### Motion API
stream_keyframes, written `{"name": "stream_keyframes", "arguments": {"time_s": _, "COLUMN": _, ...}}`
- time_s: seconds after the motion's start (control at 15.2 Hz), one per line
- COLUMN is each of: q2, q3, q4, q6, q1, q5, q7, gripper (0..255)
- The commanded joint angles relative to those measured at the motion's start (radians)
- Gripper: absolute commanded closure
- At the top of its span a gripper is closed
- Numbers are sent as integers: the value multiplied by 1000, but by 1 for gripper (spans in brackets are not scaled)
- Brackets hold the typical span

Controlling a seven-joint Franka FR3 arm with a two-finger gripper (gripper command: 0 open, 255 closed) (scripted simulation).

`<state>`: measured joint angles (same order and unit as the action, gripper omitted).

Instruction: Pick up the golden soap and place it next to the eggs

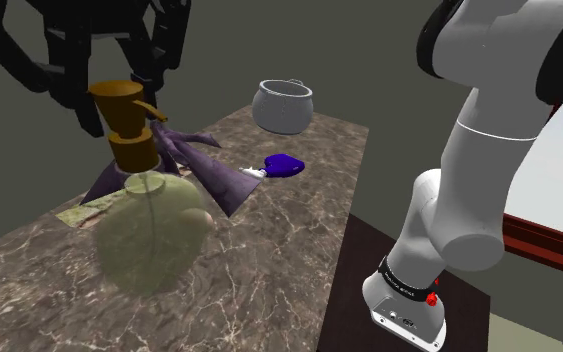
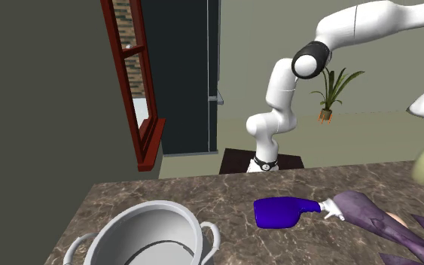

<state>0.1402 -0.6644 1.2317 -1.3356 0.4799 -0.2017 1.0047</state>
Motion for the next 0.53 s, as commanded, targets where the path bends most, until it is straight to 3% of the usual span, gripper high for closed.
{"name": "stream_keyframes", "arguments": {"time_s": 0.0, "q2": -24, "q3": 3, "q4": 57, "q6": -39, "q1": -12, "q5": 17, "q7": -3, "gripper": 255}}
{"name": "stream_keyframes", "arguments": {"time_s": 0.46, "q2": -84, "q3": 16, "q4": 219, "q6": -157, "q1": -39, "q5": 57, "q7": -15, "gripper": 255}}
